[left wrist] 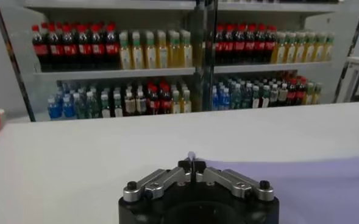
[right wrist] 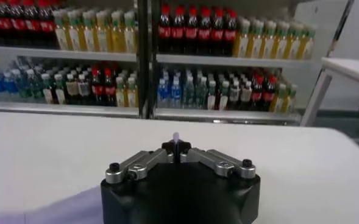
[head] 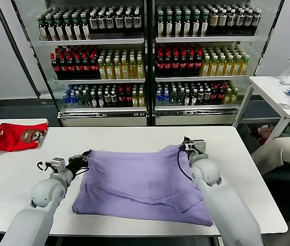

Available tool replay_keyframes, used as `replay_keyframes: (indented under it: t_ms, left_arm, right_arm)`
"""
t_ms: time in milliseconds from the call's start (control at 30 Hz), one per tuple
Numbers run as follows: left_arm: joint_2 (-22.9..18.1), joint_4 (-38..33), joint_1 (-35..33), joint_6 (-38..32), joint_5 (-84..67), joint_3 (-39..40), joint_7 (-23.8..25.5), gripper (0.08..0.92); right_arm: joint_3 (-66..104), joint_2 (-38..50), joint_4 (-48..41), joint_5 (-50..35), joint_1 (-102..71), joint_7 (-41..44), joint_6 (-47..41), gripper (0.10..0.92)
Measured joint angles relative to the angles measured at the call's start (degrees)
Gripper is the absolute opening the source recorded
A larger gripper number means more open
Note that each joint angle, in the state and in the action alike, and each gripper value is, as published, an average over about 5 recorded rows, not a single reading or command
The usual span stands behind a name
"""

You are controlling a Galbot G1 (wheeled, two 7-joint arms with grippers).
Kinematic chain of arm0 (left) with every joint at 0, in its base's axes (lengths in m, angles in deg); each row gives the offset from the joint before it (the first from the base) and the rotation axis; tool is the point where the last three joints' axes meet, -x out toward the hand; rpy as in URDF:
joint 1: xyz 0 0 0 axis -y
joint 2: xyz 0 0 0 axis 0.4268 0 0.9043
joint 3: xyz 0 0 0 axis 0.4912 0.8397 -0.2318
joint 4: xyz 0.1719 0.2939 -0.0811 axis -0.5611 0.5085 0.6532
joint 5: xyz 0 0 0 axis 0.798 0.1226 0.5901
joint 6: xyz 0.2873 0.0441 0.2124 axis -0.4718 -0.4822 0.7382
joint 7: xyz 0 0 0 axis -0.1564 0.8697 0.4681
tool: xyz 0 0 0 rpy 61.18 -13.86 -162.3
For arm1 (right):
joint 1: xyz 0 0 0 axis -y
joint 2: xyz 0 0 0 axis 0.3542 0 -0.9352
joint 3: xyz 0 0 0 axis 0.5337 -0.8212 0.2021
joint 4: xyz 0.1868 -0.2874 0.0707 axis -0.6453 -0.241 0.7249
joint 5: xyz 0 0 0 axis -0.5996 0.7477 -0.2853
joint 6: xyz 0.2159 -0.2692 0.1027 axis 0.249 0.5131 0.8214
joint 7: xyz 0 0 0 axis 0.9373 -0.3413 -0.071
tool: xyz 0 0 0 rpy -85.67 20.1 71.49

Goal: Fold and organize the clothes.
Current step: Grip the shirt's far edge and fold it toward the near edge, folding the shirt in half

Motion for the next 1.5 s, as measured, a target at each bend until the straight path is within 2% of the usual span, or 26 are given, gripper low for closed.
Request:
replay_keyframes:
  t_ms: [267, 533, 900, 1500]
  left_arm:
    - [1.01, -6.61, -8.29, -2.62, -0.81, -2.1, -1.15, 0.085]
    - [1.97, -11.22, -14.3, -4.19, -0.98, -3.2, -2.11, 0.085]
    - [3.33, -16.49, -20.14, -4.22, -1.14, -3.69, -3.4, 0.085]
    - [4.63, -19.79, -23.67, -3.07, -1.26, -4.78, -3.87, 0.085]
  right_arm:
    - [3.57, 5.33, 12.82, -1.56, -10.25, -0.79, -1.03, 0.123]
    - [6.55, 7.41, 20.06, -2.06, -18.0, -0.96, -1.38, 0.123]
    - [8.28, 8.76, 23.61, -2.03, -23.24, -0.94, -1.59, 0.123]
    - [9.51, 10.06, 28.46, -1.45, -29.36, -1.25, -1.98, 0.123]
